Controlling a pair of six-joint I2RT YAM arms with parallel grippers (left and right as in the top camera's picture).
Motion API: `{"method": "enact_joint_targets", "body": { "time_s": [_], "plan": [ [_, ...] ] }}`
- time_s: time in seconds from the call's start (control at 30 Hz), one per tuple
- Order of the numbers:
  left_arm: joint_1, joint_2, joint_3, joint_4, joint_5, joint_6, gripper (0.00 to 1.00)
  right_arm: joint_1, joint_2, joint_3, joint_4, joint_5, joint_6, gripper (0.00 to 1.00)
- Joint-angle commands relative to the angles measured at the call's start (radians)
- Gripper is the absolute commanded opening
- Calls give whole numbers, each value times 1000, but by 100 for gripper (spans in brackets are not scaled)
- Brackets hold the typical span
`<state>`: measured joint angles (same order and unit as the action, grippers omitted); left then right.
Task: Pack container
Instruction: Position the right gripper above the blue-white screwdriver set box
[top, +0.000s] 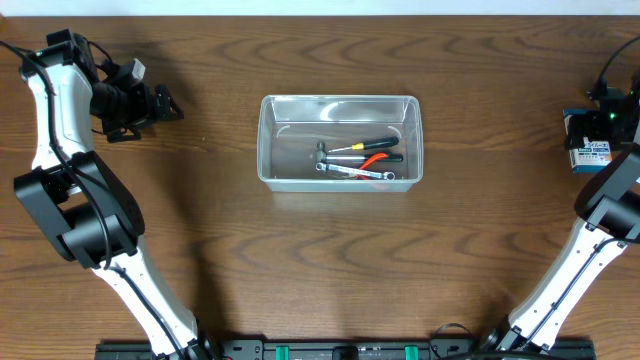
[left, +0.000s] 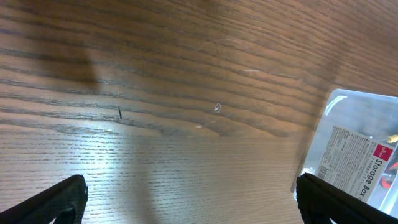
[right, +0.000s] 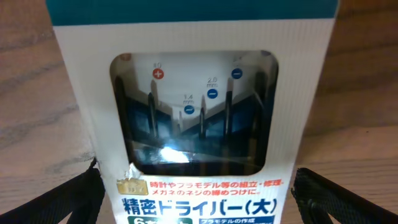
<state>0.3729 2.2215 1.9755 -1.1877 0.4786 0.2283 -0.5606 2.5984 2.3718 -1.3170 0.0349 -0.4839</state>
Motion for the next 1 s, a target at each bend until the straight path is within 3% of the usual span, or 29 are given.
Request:
{"method": "enact_joint_targets", "body": {
  "time_s": [0.0,0.97],
  "plan": [
    [2,-30,20,-2,-5,2,98,-10,23,-9,5,29,-17,98],
    [2,-30,20,-3,-5,2,98,-11,23,-13,1,16,-26,97]
  ]
}}
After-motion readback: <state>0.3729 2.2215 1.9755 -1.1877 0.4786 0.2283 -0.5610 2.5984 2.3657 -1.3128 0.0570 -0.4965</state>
